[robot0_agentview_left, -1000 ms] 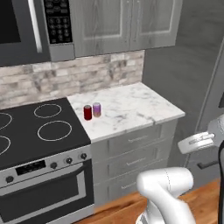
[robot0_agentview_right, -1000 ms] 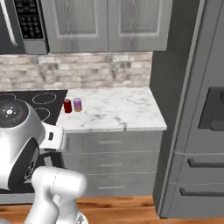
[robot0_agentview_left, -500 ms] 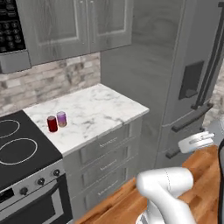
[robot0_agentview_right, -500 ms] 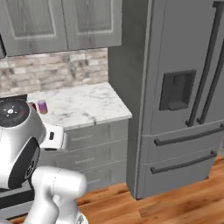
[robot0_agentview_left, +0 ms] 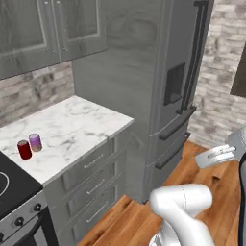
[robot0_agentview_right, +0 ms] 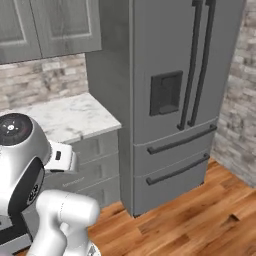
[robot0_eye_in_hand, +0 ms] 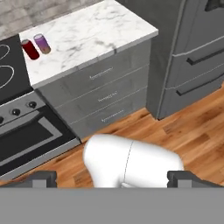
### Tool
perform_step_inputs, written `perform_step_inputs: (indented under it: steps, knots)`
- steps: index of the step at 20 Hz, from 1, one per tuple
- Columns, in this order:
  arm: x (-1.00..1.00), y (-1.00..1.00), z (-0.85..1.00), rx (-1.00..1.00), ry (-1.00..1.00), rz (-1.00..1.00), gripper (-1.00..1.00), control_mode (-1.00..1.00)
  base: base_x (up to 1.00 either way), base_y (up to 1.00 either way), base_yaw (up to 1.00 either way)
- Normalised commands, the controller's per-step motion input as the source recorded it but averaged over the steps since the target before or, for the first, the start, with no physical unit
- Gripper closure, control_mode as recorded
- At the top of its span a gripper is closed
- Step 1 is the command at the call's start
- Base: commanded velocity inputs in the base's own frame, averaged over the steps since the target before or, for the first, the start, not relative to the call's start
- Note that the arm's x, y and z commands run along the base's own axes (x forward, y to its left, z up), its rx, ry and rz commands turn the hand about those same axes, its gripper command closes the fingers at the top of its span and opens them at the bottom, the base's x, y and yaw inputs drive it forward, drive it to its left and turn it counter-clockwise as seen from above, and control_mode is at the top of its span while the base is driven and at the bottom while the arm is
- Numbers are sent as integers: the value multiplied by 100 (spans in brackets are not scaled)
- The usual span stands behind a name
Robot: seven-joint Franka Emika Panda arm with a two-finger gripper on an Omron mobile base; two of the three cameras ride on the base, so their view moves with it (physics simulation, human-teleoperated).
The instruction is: Four empty soda cans are scattered around the kitchen. Gather all the cans and cluster them next to the stove for recycling.
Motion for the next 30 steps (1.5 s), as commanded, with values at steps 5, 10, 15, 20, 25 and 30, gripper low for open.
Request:
perform_step_inputs:
  steps: [5, 10, 15, 20, 25, 30]
  knots:
    - [0, 0, 0, 0, 0, 0, -100, 100, -38, -19, -43]
    - [0, 0, 0, 0, 0, 0, -100, 100, -24, -10, -49]
    - [0, 0, 0, 0, 0, 0, -100, 100, -2, -22, -55]
    - [0, 0, 0, 0, 0, 0, -100, 100, 6, -25, -48]
    - [0, 0, 0, 0, 0, 0, -100, 100, 36, -3, -46]
    - [0, 0, 0, 0, 0, 0, -100, 100, 63, 0, -46]
